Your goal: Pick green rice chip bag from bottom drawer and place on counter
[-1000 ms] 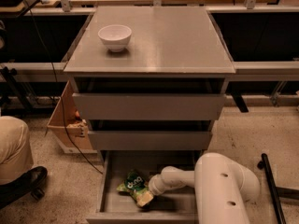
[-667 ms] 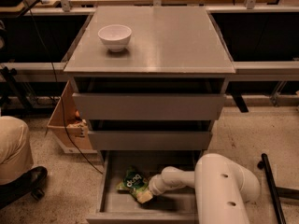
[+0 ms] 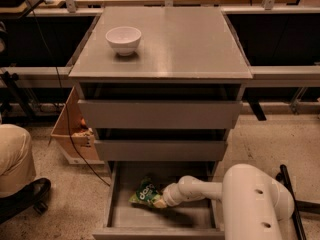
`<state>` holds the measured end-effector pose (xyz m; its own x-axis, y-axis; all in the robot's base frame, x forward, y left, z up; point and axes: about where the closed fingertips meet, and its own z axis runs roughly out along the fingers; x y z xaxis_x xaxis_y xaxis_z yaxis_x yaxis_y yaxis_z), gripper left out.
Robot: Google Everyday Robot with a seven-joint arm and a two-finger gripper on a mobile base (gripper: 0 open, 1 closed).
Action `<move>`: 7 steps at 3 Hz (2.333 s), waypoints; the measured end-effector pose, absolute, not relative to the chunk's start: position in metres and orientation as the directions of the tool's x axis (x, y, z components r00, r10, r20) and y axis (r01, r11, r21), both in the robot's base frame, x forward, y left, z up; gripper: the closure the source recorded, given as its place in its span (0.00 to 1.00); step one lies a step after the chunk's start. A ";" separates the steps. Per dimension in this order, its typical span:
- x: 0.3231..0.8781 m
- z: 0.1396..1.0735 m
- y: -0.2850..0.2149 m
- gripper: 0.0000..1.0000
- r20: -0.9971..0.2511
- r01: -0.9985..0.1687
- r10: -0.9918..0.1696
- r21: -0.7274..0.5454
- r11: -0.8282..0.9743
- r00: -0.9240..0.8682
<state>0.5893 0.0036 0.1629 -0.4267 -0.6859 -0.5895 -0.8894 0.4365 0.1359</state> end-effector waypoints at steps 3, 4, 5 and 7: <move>0.612 0.274 -0.077 1.00 -0.590 -0.868 -0.649 0.211 0.451 -0.480; 0.601 0.292 -0.092 1.00 -0.536 -0.859 -0.671 0.298 0.417 -0.512; 0.601 0.292 -0.092 1.00 -0.536 -0.859 -0.672 0.298 0.417 -0.512; 0.573 0.309 -0.099 1.00 -0.501 -0.861 -0.701 0.268 0.432 -0.508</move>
Offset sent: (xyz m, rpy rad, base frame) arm 0.0320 -0.1021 0.1382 0.0663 0.0268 -0.0379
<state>0.5734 -0.0992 0.3090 -0.5076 -0.7006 -0.5015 -0.8611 0.4324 0.2676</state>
